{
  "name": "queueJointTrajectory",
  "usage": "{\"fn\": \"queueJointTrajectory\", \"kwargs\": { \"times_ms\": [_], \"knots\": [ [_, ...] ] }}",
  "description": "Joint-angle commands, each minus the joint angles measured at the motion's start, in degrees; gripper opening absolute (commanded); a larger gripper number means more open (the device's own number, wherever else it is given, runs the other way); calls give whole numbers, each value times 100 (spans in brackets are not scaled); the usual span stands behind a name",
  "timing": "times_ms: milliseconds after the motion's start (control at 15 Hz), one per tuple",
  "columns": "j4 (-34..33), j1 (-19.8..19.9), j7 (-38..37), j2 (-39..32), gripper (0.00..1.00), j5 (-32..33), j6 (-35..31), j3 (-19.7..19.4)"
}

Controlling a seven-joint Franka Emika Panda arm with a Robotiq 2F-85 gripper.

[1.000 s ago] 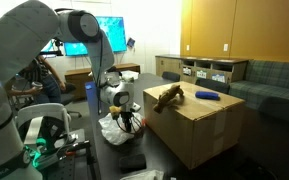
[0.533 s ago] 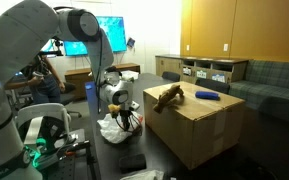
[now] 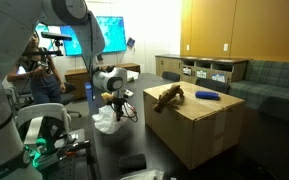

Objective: Put the turnip plushie on the table, then the moose on the box, then the white towel on the table, then the blue sponge on the box, then the duster on the table, lastly, the plastic on the box

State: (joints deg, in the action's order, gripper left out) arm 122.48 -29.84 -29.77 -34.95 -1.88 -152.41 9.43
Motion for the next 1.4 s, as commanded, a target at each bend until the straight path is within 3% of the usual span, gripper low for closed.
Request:
{"fn": "queueJointTrajectory", "kwargs": {
  "times_ms": [0, 400, 733, 933, 1333],
  "knots": [
    [531, 107, 159, 1057, 1, -160, 541, 222],
    [724, 144, -357, 2724, 1, -2, 1709, 341],
    [251, 641, -953, 3576, 1, -55, 2141, 376],
    [-214, 1006, -1131, 3626, 1, 102, 2211, 362],
    [-1763, 1483, -1429, 2692, 1, 142, 2343, 239]
  ]
}}
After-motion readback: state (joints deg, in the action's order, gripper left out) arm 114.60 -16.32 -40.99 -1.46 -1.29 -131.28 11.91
